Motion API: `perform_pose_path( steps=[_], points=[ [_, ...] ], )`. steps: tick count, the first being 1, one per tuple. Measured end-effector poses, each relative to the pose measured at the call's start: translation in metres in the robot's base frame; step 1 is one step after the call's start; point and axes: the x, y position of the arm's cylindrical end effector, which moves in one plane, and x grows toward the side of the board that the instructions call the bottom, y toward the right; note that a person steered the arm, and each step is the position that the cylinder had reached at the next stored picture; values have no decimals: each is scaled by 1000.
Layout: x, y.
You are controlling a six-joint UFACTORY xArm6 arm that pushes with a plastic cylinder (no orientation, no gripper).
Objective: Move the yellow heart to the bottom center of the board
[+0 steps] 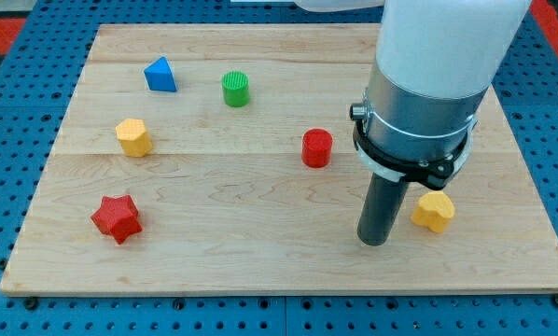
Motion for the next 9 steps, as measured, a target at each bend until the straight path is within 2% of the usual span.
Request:
perform_pose_path(
  steps=[8,9],
  points=[
    [7,-13],
    [35,32]
  ],
)
